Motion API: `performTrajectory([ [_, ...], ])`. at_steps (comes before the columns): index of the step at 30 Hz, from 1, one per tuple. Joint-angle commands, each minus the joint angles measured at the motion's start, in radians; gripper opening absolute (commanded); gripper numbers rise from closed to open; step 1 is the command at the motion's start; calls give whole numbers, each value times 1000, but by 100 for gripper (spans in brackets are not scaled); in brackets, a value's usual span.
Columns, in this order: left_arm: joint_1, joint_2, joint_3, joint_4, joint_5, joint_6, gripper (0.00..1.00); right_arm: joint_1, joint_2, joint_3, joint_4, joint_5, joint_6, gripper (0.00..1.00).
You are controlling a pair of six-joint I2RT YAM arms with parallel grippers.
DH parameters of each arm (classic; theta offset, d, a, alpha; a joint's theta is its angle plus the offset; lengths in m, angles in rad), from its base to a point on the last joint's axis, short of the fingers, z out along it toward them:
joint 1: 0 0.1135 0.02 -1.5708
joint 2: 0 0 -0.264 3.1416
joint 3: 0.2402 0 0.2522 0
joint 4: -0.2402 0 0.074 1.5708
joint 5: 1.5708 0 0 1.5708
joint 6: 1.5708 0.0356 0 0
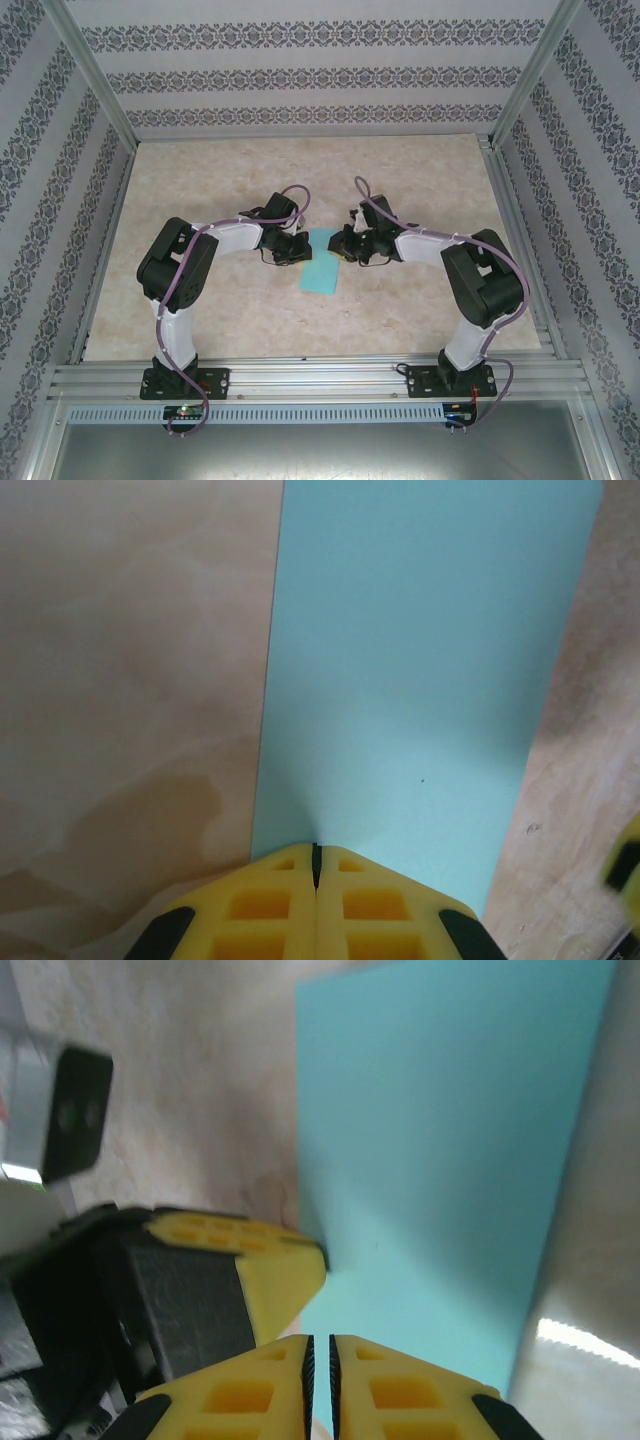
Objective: Fold a paper plane with a square sheet of paper (pick it up from the middle)
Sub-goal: Fold the square sheet of paper in half at the center of the table.
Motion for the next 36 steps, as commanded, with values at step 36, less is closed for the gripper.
performTrajectory([
  [36,-16,39,45,-147,-21,50,0,144,-88,-266,193,40,65,18],
])
